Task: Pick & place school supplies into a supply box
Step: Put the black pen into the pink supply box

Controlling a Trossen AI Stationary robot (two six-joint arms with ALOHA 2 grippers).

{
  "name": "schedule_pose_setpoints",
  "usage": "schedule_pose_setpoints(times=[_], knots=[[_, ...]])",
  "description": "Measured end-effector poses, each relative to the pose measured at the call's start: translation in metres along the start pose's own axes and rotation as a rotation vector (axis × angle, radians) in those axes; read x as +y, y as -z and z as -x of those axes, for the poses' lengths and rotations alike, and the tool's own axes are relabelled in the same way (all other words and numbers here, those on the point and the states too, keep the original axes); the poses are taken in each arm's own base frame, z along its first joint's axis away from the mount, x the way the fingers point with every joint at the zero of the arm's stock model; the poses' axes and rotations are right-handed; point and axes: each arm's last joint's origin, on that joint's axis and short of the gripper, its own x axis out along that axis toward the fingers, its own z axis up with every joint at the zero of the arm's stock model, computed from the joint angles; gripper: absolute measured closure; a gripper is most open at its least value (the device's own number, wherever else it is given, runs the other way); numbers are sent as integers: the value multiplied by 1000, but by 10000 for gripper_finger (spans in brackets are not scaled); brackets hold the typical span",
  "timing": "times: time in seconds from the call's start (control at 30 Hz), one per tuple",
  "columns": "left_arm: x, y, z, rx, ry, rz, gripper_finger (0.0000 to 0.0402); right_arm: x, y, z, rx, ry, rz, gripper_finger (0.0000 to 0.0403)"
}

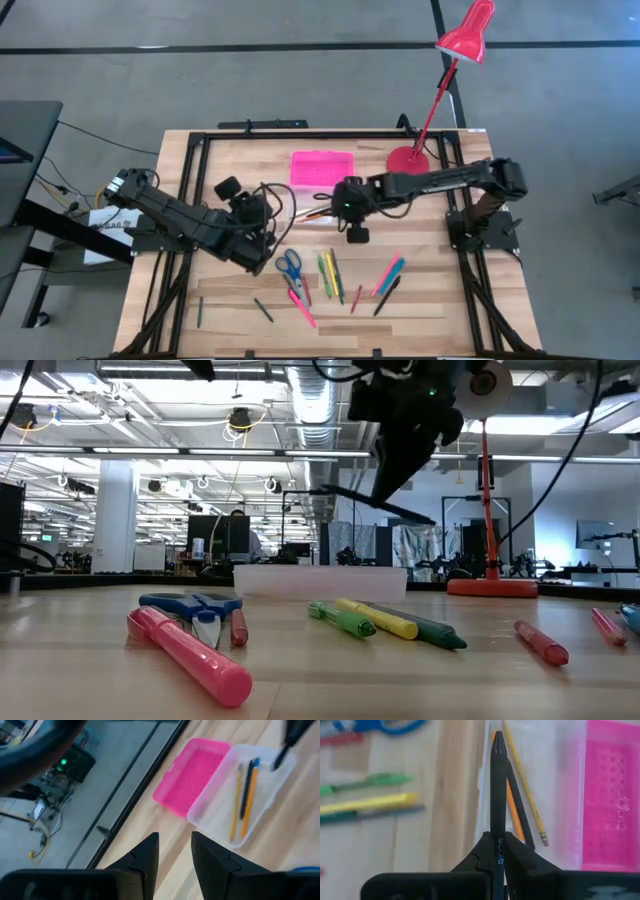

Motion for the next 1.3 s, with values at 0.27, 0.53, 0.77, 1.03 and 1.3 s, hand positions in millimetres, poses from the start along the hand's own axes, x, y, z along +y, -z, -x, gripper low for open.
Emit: schedule_pose_setpoints(times=[0.27, 0.53, 0.77, 1.03, 1.3], knots=[[-7, 8, 12, -30, 33, 46, 292, -25, -19, -30, 61, -7, 85, 396], [-8, 9, 13, -31, 38, 45, 292, -49, -18, -49, 103, -18, 47, 396], [-8, 9, 13, -31, 37, 45, 292, -59, -17, -48, 87, -8, 14, 375], [-8, 9, 13, -30, 37, 46, 292, -61, -18, -48, 75, -2, -5, 375], [-8, 8, 13, -30, 36, 47, 292, -56, -29, -48, -24, 20, 18, 376]])
